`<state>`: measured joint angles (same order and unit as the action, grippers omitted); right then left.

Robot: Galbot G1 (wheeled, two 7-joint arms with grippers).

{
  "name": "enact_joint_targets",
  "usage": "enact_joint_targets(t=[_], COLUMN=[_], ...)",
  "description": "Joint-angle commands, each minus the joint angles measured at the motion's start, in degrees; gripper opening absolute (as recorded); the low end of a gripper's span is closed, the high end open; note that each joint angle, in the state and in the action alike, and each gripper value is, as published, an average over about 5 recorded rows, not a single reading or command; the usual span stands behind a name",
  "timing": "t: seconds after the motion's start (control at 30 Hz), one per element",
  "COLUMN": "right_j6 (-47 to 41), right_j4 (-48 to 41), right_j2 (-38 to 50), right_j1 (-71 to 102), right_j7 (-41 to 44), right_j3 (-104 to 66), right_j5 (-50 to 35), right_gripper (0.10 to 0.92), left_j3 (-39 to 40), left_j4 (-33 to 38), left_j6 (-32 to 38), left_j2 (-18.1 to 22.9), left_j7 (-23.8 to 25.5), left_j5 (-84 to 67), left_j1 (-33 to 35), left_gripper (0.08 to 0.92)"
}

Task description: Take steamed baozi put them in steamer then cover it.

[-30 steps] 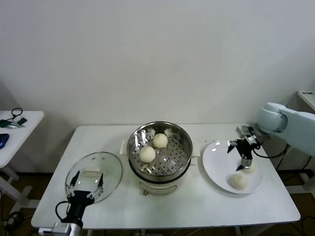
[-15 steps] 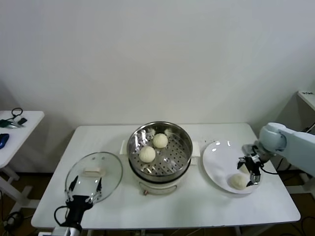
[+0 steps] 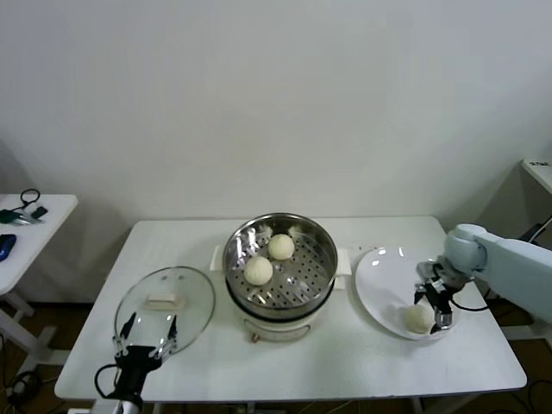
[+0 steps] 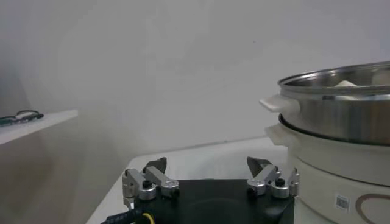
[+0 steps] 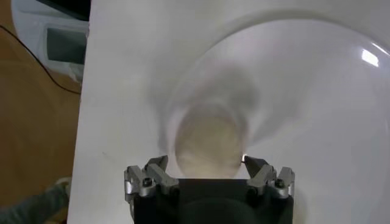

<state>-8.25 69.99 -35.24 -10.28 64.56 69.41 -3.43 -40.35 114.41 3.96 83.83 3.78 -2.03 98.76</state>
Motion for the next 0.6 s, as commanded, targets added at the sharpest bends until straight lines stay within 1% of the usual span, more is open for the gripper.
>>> enact_joint_targets(t=[0.03,0.17,0.4,0.6], right_j6=[0.2,0.3,0.7,2.1], right_j4=[-1.9,-2.1,-2.3,-2.3], right_j2=[-1.6,-2.1,-2.3,-2.3], right_j1=[1.1,1.2,0.5,-1.3], right_j7=[0.1,0.3,1.0,1.5], right_j3=[-0.5,-0.4,-0.2,0.8], right_j5=[0.6,0.7,0.7,0.6], right_gripper=[0.823,0.807,0.716,0.68], left_j3=[0.0,-0.1,0.0,0.1], left_j4=[-0.2,-0.3,-0.5,-0.4], left_j6=[0.0,0.0,-0.1,-0.1], left_j2=[-0.1,-0.1,-0.2,-0.1], left_j7=[0.0,0.0,0.0,0.0], left_j5=[-0.1,-0.1,-0.1,-0.1], left_j1=[0.0,-0.1,-0.5,-0.5], left_gripper=[0.823,0.823,0.823,0.823])
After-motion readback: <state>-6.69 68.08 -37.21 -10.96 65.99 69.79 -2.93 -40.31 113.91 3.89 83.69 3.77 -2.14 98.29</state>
